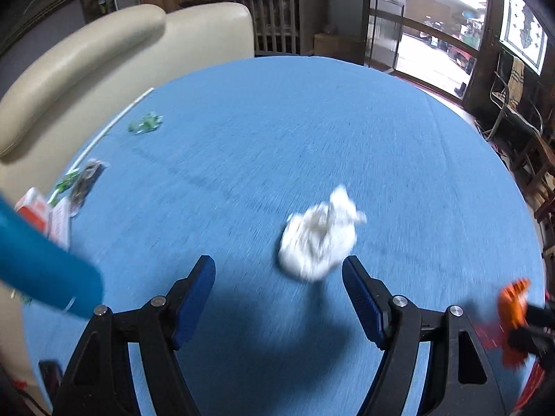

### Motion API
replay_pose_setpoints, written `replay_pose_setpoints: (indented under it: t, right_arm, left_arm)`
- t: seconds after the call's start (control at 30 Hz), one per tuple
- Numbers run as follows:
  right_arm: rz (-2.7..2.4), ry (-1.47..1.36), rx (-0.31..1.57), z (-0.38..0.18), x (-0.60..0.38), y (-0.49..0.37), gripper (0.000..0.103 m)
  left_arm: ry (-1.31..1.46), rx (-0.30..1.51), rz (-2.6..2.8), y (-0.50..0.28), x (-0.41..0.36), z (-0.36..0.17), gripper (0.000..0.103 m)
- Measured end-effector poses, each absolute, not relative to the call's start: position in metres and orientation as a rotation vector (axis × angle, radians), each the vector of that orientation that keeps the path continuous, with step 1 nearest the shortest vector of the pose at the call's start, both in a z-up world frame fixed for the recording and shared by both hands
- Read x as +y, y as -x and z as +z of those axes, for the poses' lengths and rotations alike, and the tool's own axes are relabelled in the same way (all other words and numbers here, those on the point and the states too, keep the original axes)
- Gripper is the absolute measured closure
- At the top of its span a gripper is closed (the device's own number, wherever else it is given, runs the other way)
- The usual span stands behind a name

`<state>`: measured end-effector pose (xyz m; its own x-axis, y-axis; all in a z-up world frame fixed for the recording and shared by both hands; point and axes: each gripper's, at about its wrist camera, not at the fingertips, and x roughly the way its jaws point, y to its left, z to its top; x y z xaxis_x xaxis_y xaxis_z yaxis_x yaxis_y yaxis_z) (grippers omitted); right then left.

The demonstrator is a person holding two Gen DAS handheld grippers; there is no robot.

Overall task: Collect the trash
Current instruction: 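Grasp the orange bag with the right tool while the left tool grasps the white tissue, then lift the orange bag and white tissue off the table with both tools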

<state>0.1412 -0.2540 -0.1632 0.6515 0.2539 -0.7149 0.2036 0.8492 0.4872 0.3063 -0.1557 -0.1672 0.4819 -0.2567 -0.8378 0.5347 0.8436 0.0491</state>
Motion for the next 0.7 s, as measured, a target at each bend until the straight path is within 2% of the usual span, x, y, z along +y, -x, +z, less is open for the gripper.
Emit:
replay_pose_setpoints:
  t: [0.27, 0.3, 0.33, 0.37, 0.47, 0.7]
  right_arm:
    - [0.031, -0.612, 0.851, -0.164, -0.267, -0.129, 0.066]
    - [0.031, -0.611, 0.848, -0.164, -0.267, -0.128, 0.066]
    - [0.033, -0.612, 0.842, -0.163, -0.266, -0.127, 0.066]
    - [0.036, -0.613, 0.84, -0.163, -0.266, -0.126, 0.066]
    - [0.029, -0.612, 0.839, -0.161, -0.263, -0.119, 0.066]
    - [0.011, -0.604, 0.802, -0.143, -0.262, -0.091, 0.066]
  left_arm:
    - [-0.233, 1.032, -0.543, -0.336, -0.169, -0.186, 0.028]
    - [-0.219, 1.028, -0.552, -0.336, -0.169, -0.186, 0.034]
    - [-0.205, 1.028, -0.562, -0.338, -0.17, -0.187, 0.053]
    - [-0.18, 1.045, -0.584, -0.34, -0.168, -0.188, 0.059]
    - [-0.164, 1.036, -0.577, -0.336, -0.163, -0.183, 0.065]
    - [-0.207, 0.999, -0.558, -0.288, -0.146, -0.157, 0.066]
